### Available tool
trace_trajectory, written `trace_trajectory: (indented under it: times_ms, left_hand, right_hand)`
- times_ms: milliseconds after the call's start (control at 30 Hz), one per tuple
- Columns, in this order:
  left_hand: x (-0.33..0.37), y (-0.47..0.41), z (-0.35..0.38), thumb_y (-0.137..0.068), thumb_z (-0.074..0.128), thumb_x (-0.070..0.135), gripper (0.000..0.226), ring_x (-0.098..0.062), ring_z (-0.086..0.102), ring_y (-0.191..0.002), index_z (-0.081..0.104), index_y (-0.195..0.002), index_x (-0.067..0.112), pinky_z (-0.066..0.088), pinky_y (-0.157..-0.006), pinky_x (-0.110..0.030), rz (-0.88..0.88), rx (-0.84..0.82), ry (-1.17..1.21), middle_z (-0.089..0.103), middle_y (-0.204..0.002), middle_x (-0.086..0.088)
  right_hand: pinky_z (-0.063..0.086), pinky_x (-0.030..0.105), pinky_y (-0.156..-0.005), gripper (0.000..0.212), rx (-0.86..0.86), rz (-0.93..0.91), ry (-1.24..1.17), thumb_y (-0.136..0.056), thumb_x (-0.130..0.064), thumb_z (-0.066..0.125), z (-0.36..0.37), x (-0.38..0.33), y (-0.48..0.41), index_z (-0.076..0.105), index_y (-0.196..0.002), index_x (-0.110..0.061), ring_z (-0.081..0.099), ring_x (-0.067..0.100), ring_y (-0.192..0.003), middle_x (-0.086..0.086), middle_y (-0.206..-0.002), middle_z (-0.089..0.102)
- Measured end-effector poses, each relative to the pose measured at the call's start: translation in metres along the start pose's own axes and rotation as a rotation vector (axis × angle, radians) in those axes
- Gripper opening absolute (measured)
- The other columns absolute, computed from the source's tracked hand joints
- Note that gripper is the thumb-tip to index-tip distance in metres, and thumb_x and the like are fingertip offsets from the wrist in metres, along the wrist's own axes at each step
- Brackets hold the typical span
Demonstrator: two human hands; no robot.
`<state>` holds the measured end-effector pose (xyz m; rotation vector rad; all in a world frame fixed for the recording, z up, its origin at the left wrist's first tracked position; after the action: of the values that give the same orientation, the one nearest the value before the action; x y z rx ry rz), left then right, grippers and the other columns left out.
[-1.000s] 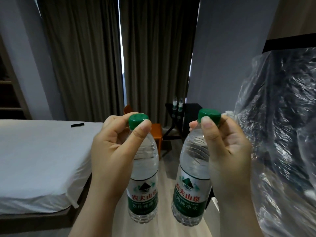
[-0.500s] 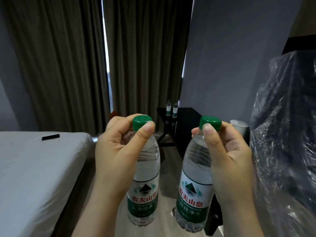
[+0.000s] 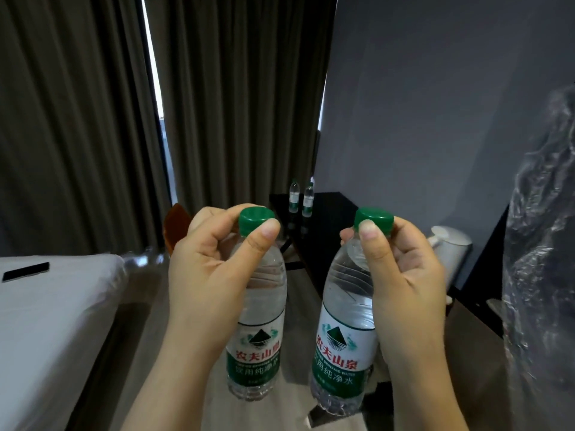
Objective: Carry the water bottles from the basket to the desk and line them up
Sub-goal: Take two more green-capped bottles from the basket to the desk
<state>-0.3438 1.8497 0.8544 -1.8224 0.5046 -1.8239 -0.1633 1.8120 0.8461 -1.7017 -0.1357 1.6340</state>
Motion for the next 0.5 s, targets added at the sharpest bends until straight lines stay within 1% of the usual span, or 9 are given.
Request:
trace_trajectory:
  times_ms: [100,200,333,500]
  left_hand:
    - [-0.025,-0.042,0.026,-0.077,0.068,0.039,0.017,-0.022,0.066,-0.093,0.073,-0.092,0.032,0.054,-0.085,-0.052,0.019,0.015,-0.013,0.062,-0.093,-0.007]
    - [-0.045,-0.083,0.052,-0.076,0.069,0.040,0.018,-0.021,0.066,-0.094,0.073,-0.091,0.034,0.054,-0.085,-0.050,0.041,0.019,-0.021,0.063,-0.092,-0.003]
    - [-0.079,-0.124,0.079,-0.072,0.068,0.049,0.025,-0.023,0.068,-0.094,0.073,-0.092,0.035,0.055,-0.083,-0.053,0.032,0.033,0.001,0.065,-0.093,-0.004]
    - [-0.127,-0.169,0.102,-0.074,0.067,0.048,0.025,-0.026,0.067,-0.092,0.073,-0.092,0.033,0.054,-0.080,-0.056,0.011,0.026,0.020,0.063,-0.090,-0.006]
  right_hand:
    - [0.055,0.035,-0.078,0.026,-0.005,-0.019,-0.013,-0.082,-0.053,0.060,0.007,0.031,-0.048,0.066,-0.098,-0.034,0.070,0.013,-0.093,-0.004,-0.097,0.073]
    - [0.056,0.033,-0.077,0.026,-0.007,-0.037,-0.022,-0.083,-0.053,0.059,0.009,0.054,-0.097,0.066,-0.098,-0.033,0.070,0.012,-0.092,-0.005,-0.097,0.074]
    - [0.055,0.020,-0.073,0.019,-0.006,-0.058,-0.033,-0.084,-0.050,0.059,0.012,0.087,-0.148,0.066,-0.095,-0.036,0.070,0.010,-0.091,-0.007,-0.096,0.074]
    - [0.055,0.020,-0.071,0.019,-0.023,-0.035,-0.042,-0.085,-0.045,0.060,0.025,0.134,-0.192,0.068,-0.095,-0.032,0.070,0.012,-0.088,-0.004,-0.094,0.074]
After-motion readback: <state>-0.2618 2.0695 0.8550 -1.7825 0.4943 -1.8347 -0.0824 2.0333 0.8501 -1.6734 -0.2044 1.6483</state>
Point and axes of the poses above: each hand's wrist, its own y-axis away from the middle knuckle, its own z-axis out of the palm, x = y × z, the point moved 3 cm from there along -y, towards the middle knuckle
